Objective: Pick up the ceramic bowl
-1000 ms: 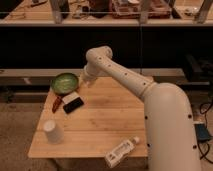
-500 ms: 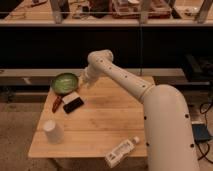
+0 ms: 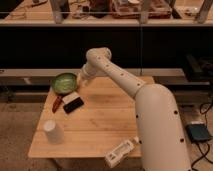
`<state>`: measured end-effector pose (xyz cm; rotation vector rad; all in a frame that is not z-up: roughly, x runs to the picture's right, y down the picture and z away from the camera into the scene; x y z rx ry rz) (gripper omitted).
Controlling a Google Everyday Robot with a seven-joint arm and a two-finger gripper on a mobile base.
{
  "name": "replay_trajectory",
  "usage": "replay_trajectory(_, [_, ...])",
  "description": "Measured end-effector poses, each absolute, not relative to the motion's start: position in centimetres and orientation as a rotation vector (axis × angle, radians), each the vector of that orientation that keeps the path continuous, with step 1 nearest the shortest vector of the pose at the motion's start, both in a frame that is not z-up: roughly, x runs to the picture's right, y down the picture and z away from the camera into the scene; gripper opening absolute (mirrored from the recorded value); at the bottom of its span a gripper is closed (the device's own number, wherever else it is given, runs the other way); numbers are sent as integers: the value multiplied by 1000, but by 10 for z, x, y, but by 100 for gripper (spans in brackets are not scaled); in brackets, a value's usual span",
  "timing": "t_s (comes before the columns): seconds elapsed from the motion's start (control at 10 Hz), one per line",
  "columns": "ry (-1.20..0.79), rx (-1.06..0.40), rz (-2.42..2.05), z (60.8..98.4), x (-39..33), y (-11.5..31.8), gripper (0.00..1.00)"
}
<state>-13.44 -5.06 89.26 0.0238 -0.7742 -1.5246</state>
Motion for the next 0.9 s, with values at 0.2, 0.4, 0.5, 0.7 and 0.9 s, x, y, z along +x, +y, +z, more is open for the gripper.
replay_trajectory(0.2, [-774, 26, -1517, 898, -131, -46, 45])
replay_trajectory(0.4, [-784, 24, -1519, 905, -148, -42, 45])
replay_trajectory(0.5, [-793, 28, -1522, 912, -144, -39, 45])
replay_trajectory(0.7, [-793, 30, -1524, 913, -147, -33, 45])
replay_trajectory(0.9, [-799, 19, -1502, 919, -151, -33, 45])
